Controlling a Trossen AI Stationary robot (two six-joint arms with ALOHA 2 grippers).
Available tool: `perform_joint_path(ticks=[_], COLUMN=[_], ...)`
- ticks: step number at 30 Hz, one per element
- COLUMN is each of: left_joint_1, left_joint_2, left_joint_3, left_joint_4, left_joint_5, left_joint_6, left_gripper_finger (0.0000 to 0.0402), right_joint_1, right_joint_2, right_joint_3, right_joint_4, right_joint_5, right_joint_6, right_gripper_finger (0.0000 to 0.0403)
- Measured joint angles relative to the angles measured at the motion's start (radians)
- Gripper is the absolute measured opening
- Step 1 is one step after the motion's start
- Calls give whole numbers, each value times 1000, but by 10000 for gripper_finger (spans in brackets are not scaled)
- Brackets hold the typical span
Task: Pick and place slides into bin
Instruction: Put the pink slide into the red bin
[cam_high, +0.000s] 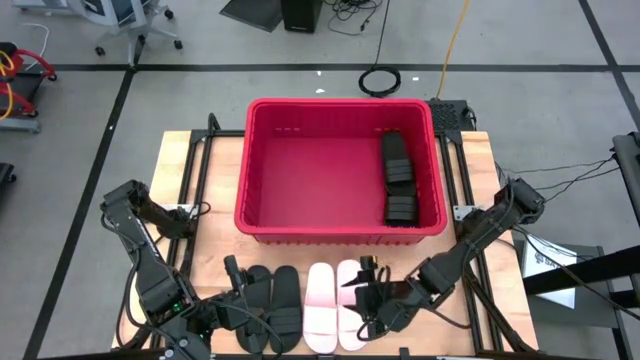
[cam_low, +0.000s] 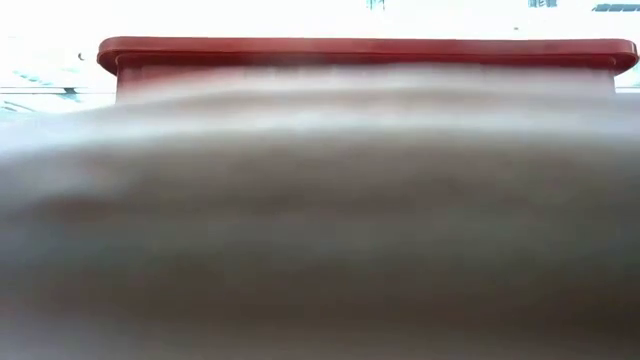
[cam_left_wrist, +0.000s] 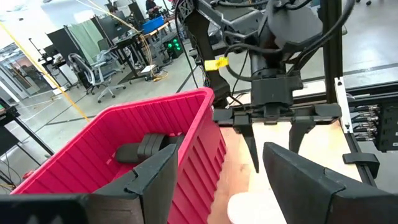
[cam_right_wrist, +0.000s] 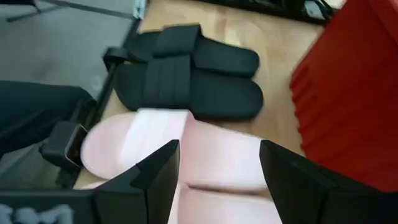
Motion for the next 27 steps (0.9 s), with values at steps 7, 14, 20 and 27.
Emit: perform_joint_path(ticks=[7,14,20,27], left_joint_1=[0,0,0,-2], left_joint_2=[0,0,0,0], left_joint_3=[0,0,0,0], left_joint_4=[0,0,1,0], left_joint_5=[0,0,0,1], left_joint_6=[0,10,9,8], left_gripper_finger=[241,241,241,241], right_joint_1=[2,-4,-21,-9], right_joint_2=[3,50,84,65], right_joint_3=[31,36,35,35], right_joint_4=[-84,-38,71,134], right_joint_5=[17,-88,-334,-365], right_joint_6=[83,99,-35,-98], right_gripper_finger=[212,212,212,212])
